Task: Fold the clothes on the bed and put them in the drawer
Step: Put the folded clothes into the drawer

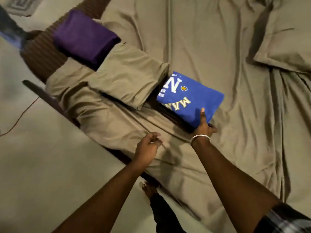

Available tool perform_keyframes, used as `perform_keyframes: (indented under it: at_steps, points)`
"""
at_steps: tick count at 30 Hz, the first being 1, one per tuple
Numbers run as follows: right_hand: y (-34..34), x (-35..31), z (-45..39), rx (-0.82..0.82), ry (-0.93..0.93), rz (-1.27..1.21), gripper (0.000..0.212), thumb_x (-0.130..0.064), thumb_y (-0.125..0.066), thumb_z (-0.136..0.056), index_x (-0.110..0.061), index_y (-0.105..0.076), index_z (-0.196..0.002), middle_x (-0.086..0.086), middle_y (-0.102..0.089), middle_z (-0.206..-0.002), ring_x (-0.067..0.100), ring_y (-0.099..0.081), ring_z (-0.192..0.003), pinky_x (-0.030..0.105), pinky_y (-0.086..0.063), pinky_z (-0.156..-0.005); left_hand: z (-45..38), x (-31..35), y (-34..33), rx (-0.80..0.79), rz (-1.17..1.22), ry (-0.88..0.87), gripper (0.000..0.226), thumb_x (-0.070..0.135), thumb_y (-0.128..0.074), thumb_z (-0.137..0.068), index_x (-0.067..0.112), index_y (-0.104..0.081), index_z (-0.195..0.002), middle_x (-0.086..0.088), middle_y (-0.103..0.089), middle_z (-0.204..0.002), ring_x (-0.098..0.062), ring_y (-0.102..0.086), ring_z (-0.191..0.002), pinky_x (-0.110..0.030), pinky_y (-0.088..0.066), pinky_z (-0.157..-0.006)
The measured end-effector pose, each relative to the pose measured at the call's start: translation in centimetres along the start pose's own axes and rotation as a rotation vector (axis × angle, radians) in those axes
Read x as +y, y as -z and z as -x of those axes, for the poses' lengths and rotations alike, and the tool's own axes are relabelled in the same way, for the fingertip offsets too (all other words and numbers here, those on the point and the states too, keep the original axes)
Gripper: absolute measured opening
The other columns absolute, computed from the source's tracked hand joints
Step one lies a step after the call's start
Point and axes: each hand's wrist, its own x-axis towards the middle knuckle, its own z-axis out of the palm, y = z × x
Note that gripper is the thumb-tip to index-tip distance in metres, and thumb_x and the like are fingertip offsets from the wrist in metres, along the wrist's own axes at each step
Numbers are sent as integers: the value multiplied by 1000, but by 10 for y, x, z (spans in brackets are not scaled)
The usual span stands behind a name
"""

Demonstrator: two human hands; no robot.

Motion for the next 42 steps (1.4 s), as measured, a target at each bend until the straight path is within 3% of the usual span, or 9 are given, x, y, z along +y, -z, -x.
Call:
perform_keyframes:
  at_steps: [5, 9, 15, 22, 25, 27, 32, 38, 42]
  points:
    - [6, 13, -44, -398, -213, -43, 72, -45, -89, -59, -20, -67, -123, 5, -70, -121, 30, -66, -113, 52, -47, -103, -70, 5, -56, -205, -232, 123, 93, 11, -81, -72, 16, -33, -151, -2, -48, -140, -22, -49, -128, -22, -39, -99]
    - [12, 12, -53, -502, -231, -27, 58, -33, -79, -76, -18, -63, -130, 6, -68, -126, 32, -63, -116, 50, -49, -102, -91, -9, -70, -288, -475, 143, 112, 11, -82, -71, 19, -12, -158, 3, -14, -164, -16, -13, -150, -27, -19, -120]
    - [-3, -26, -33, -583, -209, 38, 35, -24, -74, -78, -19, -68, -113, -5, -76, -97, 13, -72, -78, 21, -54, -57, -91, 0, -69, -238, -381, 138, 100, 27, -67, -41, 7, -49, -137, -3, -43, -144, -25, -46, -127, -42, -47, -102]
    - [-27, -30, -15, -551, -305, 8, 70, -27, -80, -56, -17, -67, -124, 8, -69, -121, 32, -67, -100, 51, -51, -96, -95, 10, -60, -228, -289, 178, 36, 25, -54, -83, -5, -66, -98, -9, -57, -118, -26, -54, -104, -37, -45, -99]
    - [-24, -31, -7, -445, -296, 32, 71, -27, -76, -47, -16, -71, -117, 7, -72, -117, 35, -69, -96, 46, -56, -84, -91, 10, -55, -31, -96, 116, 36, 28, -46, -80, 7, -73, -88, -11, -70, -94, -24, -63, -84, -31, -51, -81]
    - [-16, -36, 7, -447, -333, -18, 48, -24, -69, -62, -15, -71, -110, 4, -73, -103, 31, -69, -78, 35, -58, -64, -84, 7, -55, -108, 345, 334, 39, 29, -43, -96, 13, -72, -76, -6, -68, -71, -15, -62, -60, -24, -44, -58]
    - [40, -48, 40, -518, -438, -71, 27, -21, -56, -72, -17, -67, -97, 3, -67, -81, 25, -64, -62, 27, -54, -54, -65, -1, -69, -191, 1061, 541, 70, 64, -29, -94, 9, -66, -117, -19, -68, -117, -38, -64, -102, -50, -55, -80]
    - [97, -67, 68, -627, -443, 9, 63, -22, -70, -50, -14, -65, -112, 7, -68, -93, 25, -68, -67, 29, -56, -54, -43, 2, -39, -404, 1095, 338, 69, 69, -25, -91, 26, -66, -126, -10, -68, -125, -38, -63, -114, -62, -44, -101]
    - [98, -73, 77, -746, -448, 145, 70, -25, -88, -7, -12, -73, -74, 7, -71, -74, 23, -69, -61, 27, -56, -51, -14, 22, 29, -650, 1053, 173, 73, 62, -37, -91, 7, -62, -133, -17, -57, -139, -34, -53, -130, -47, -41, -109]
